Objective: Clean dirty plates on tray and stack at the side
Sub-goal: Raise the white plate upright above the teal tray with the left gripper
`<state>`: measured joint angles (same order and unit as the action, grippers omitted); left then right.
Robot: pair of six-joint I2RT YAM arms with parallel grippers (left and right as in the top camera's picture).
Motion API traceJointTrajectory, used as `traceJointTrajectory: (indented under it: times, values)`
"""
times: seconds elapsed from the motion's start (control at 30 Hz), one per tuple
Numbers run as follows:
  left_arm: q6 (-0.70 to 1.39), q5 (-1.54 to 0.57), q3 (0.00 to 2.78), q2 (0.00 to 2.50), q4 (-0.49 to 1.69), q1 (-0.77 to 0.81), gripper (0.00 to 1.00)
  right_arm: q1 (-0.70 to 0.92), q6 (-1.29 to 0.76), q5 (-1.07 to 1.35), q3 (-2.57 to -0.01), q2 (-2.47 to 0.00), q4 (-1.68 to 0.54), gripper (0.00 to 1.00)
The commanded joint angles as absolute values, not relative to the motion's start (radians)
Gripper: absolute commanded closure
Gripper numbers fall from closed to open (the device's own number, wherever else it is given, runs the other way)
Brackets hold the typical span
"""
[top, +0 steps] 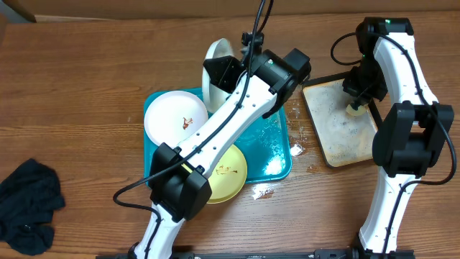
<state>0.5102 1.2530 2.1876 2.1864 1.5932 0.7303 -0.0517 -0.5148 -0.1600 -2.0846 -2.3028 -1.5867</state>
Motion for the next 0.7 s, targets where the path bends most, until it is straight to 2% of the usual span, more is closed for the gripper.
traceJointTrajectory:
  times: [0.0, 0.07, 0.17, 0.37, 0.43, 0.67]
  values:
    - [0.501, 1.246, 2.201, 2.178, 1.576, 0.719, 0.96, -0.054, -0.507, -0.155, -2.082, -2.267, -1.584, 0.96]
    - [0.587, 1.274, 2.201, 2.172, 1.623, 0.726, 0.96, -0.054, -0.507, -0.155, -2.082, -2.267, -1.584, 0.96]
    - [0.492, 1.262, 2.201, 2.178, 1.570, 0.714, 0.96, -0.054, -0.507, -0.156, -2.082, -2.267, -1.584, 0.96]
    - [0.567, 1.261, 2.201, 2.176, 1.607, 0.725, 0.96, -0.054, -0.507, -0.156, -2.082, -2.267, -1.584, 0.96]
    - [0.503, 1.266, 2.201, 2.180, 1.575, 0.725, 0.96, -0.054, -0.507, -0.156, -2.083, -2.267, -1.584, 0.96]
    - [0.564, 1.236, 2.201, 2.173, 1.585, 0.724, 0.96, -0.054, -0.507, -0.156, -2.082, -2.267, -1.586, 0.96]
